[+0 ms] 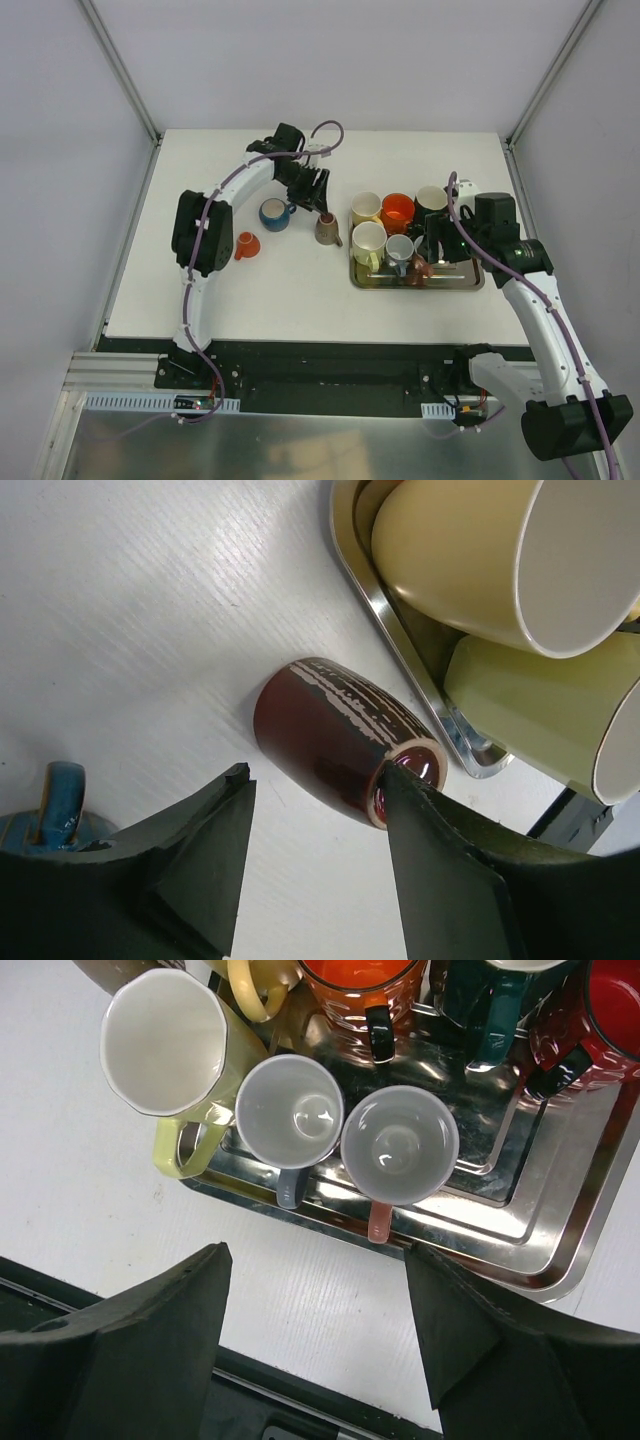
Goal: Turn the mug right side up
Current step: Place the cup on the tray, then move the cup to the center of the board.
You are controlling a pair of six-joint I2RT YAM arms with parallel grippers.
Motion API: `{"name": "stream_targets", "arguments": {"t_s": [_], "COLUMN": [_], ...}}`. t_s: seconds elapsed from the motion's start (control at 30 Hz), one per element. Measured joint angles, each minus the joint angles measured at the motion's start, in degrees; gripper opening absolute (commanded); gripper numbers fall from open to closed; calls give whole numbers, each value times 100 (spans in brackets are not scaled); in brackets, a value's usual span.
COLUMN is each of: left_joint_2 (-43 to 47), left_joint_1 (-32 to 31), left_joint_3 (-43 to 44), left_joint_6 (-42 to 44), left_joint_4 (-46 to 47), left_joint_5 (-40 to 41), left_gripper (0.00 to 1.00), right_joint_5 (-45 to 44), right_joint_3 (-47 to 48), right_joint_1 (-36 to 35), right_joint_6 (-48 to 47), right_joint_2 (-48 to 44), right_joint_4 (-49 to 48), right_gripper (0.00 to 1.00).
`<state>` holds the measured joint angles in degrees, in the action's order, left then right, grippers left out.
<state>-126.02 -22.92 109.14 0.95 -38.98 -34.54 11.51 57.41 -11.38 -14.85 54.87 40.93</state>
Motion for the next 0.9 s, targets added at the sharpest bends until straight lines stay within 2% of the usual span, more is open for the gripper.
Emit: {"name": "stream_targets", "arguments": {"t_s": [0.2, 0.57, 0.7, 0.9], "left_joint_2": [402, 2319, 2900, 3657], "left_joint_1": [0, 2, 0, 74], "left_joint_3": [-640, -3189, -3788, -3943], "left_joint_6": [15, 575, 774, 785], "left_joint_4": [142, 205, 149, 70], "left_joint_5": [-24, 116, 236, 345], "left_gripper": [54, 54, 64, 79], "right_joint_5": [146, 374, 492, 1095], "right_joint_3": [-26, -26, -26, 50], "right_joint_1": [13, -33, -256, -824], "right_joint_6": [0, 175, 181, -289], "right_joint_2": [17, 378, 415, 634], "right_joint_4": [-28, -450, -586, -623], "right_gripper": [75, 75, 75, 77]}}
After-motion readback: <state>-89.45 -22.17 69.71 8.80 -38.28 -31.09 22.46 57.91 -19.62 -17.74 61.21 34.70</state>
